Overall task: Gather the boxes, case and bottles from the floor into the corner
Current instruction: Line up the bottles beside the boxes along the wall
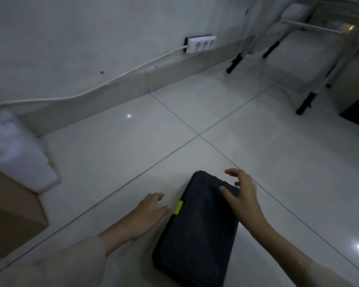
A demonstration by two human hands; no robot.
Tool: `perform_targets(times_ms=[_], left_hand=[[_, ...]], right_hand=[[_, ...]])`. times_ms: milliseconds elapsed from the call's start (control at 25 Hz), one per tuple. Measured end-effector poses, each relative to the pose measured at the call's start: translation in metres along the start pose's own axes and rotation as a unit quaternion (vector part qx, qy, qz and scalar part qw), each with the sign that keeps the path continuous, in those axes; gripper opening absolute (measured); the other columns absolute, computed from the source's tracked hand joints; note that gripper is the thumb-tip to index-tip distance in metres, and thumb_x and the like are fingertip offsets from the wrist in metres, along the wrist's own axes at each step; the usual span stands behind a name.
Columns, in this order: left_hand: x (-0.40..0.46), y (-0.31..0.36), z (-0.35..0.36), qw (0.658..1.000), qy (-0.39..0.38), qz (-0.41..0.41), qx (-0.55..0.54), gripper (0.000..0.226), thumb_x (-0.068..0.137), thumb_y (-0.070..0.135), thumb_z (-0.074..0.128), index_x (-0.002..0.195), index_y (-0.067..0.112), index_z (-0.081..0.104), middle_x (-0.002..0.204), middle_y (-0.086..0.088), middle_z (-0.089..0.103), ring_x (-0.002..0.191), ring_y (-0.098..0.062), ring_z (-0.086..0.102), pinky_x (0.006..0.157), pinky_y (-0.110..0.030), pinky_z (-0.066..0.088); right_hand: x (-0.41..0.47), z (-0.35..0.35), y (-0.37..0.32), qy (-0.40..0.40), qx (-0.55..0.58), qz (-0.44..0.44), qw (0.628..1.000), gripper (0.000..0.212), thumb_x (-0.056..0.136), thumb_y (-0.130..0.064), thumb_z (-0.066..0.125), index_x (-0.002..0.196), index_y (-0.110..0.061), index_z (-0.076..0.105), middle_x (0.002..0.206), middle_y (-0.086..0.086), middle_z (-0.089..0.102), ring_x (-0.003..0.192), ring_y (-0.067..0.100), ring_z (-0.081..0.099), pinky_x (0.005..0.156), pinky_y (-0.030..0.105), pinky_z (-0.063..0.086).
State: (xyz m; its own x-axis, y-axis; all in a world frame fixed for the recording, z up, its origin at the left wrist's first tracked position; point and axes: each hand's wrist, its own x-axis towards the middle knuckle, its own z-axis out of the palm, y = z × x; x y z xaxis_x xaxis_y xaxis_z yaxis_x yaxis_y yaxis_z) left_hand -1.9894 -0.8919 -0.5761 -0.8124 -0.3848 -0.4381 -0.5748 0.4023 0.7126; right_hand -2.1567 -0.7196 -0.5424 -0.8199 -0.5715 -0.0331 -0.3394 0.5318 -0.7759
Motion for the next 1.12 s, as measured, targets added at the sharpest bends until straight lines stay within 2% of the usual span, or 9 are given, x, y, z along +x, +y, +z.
perform_targets(times_ms=[80,200,320,440,560,680,840,1000,1120], left_hand=[[0.002,0.005,0.019,0.999,-0.04,-0.018,-0.005,0.07,0.087,0.058,0.039,0.141,0.015,0.027,0.144,-0.005,0.036,0.132,-0.015,0.036,0.111,-0.027,0.028],[0.004,0.003,0.035,0.997,-0.067,-0.024,0.005,0.104,0.054,0.093,0.027,0.13,0.022,0.042,0.127,-0.003,0.05,0.119,-0.017,0.047,0.104,-0.036,0.038],[0.008,0.004,0.041,0.997,-0.047,-0.036,-0.043,0.082,0.067,0.082,0.038,0.12,0.02,0.047,0.12,-0.003,0.054,0.112,-0.017,0.052,0.098,-0.034,0.043],[0.008,0.011,0.045,0.99,-0.016,-0.06,-0.124,0.055,0.08,0.052,0.059,0.119,0.015,0.045,0.118,-0.002,0.055,0.106,-0.016,0.056,0.086,-0.027,0.046],[0.002,0.01,0.044,0.977,0.02,-0.081,-0.198,0.07,0.064,0.047,0.076,0.12,0.017,0.045,0.116,0.0,0.054,0.099,-0.012,0.057,0.079,-0.021,0.045],[-0.005,0.001,0.032,0.95,0.092,-0.091,-0.283,0.062,0.067,0.031,0.08,0.117,0.017,0.047,0.112,-0.001,0.053,0.087,0.0,0.054,0.066,-0.014,0.044],[-0.017,-0.021,0.0,0.902,0.22,-0.092,-0.36,0.055,0.07,0.027,0.077,0.112,0.026,0.043,0.102,0.01,0.052,0.09,-0.004,0.055,0.067,-0.018,0.046],[-0.014,-0.058,-0.039,0.847,0.355,-0.121,-0.376,0.056,0.071,0.031,0.076,0.116,0.018,0.045,0.117,-0.002,0.055,0.108,-0.022,0.057,0.086,-0.035,0.051],[-0.014,-0.081,-0.056,0.811,0.39,-0.137,-0.414,0.054,0.077,0.033,0.069,0.121,0.007,0.049,0.118,-0.011,0.06,0.1,-0.025,0.062,0.07,-0.029,0.053]], right_hand=[[-0.029,0.0,0.023,0.033,0.04,0.102,0.993,0.042,0.084,-0.018,0.063,0.118,-0.026,0.04,0.118,-0.004,0.039,0.117,0.025,0.043,0.1,0.045,0.04],[-0.068,0.01,0.036,-0.013,0.17,0.236,0.957,0.054,0.085,-0.025,0.063,0.125,-0.024,0.028,0.129,0.006,0.038,0.113,0.025,0.05,0.092,0.041,0.048],[-0.085,0.021,0.031,-0.068,0.266,0.289,0.917,0.064,0.086,-0.03,0.061,0.133,-0.023,0.018,0.118,0.005,0.048,0.097,0.013,0.057,0.074,0.027,0.052],[-0.082,0.032,0.034,-0.05,0.269,0.287,0.918,0.074,0.077,-0.036,0.07,0.13,-0.029,0.019,0.127,0.008,0.048,0.105,0.019,0.059,0.084,0.034,0.055],[-0.078,0.037,0.029,-0.038,0.288,0.291,0.911,0.075,0.073,-0.031,0.075,0.125,-0.031,0.022,0.125,0.009,0.049,0.102,0.018,0.059,0.074,0.026,0.054],[-0.064,0.045,0.013,-0.064,0.312,0.268,0.909,0.069,0.075,-0.024,0.074,0.123,-0.029,0.025,0.113,0.005,0.055,0.094,0.012,0.06,0.064,0.019,0.052],[-0.013,0.073,-0.026,-0.185,0.281,0.191,0.922,0.069,0.076,-0.027,0.073,0.127,-0.032,0.027,0.111,-0.001,0.049,0.094,0.005,0.055,0.062,0.014,0.05],[0.044,0.12,-0.072,-0.337,0.195,0.102,0.916,0.08,0.08,-0.022,0.071,0.141,-0.029,0.02,0.127,0.005,0.044,0.1,0.008,0.052,0.074,0.015,0.048],[0.06,0.144,-0.095,-0.437,0.133,0.034,0.889,0.092,0.079,-0.018,0.072,0.146,-0.03,0.009,0.143,0.005,0.034,0.116,0.014,0.044,0.083,0.015,0.047]])
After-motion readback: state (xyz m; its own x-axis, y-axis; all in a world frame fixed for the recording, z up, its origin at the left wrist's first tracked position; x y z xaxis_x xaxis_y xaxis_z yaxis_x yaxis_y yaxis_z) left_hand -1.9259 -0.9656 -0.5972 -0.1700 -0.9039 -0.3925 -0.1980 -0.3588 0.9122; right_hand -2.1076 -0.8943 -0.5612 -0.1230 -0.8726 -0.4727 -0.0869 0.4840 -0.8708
